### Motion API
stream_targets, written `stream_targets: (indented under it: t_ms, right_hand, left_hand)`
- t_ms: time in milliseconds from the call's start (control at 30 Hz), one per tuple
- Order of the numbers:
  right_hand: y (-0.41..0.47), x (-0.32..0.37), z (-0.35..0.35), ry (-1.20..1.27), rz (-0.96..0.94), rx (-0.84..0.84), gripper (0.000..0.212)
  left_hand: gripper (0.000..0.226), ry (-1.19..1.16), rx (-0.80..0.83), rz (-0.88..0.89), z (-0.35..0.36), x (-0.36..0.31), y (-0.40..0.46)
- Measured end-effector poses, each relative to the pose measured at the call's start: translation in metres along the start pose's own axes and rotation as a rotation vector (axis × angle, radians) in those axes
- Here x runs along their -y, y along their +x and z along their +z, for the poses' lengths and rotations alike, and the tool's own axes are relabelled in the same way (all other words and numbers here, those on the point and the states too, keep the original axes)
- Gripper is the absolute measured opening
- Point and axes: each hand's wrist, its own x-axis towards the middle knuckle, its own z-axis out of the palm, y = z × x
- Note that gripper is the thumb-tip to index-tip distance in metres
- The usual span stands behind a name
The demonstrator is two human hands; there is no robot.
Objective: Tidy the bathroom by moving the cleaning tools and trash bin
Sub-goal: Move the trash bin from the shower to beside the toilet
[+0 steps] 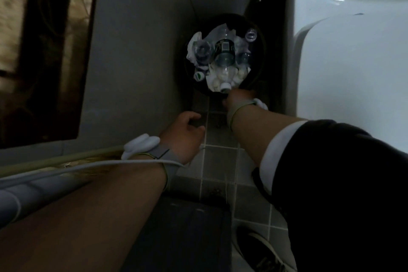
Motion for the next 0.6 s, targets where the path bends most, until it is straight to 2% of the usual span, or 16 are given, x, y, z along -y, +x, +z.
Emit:
stream_targets:
  t_ms: [133,300,433,600]
  right_hand:
    - [0.019,-0.032,-0.006,-0.009,-0.057,-0.034,0.074]
    - [-0.115,-0.028,-0.034,-0.066,-0.057,0.063,0.051]
    - [-0.162,-0.036,-0.049,0.015,-0.065,0.063,0.04]
    - [-0.222,-0.036,-0.072,-0.112,-0.087,0.097,0.03]
  left_hand:
    - [0.03,-0.015,0.02,-0.023,-0.001,-0.017,-0.011]
    - [0.034,0.023,0.065,-0.063,-0.004,-0.046,-0.053]
    - [0.042,0.089,0.089,-0.125,0.003,-0.047,-0.094]
    - [0.051,0.049,0.172,-0.269,0.005,-0.052,-0.149]
